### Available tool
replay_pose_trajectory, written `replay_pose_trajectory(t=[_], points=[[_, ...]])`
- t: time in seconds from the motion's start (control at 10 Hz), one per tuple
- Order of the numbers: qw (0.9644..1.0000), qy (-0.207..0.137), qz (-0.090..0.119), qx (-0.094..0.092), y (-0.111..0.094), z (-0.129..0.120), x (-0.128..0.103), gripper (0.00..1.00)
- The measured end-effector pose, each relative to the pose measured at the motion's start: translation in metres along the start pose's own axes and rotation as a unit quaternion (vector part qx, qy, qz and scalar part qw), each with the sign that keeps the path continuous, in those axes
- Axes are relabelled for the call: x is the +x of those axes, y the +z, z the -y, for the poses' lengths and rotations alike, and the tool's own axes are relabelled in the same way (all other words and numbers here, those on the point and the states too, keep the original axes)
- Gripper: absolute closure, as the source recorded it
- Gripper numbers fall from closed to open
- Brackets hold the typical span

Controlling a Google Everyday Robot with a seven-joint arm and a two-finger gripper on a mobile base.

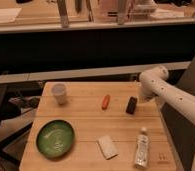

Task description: Push the eraser across the table

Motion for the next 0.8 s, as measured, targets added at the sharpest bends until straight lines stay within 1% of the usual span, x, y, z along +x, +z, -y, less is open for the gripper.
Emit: replay_pose_trajectory(t=[0.8], points=[[1.0, 0.002, -0.002, -0.002, 0.0046, -0.0004, 0.0017, 0.98]])
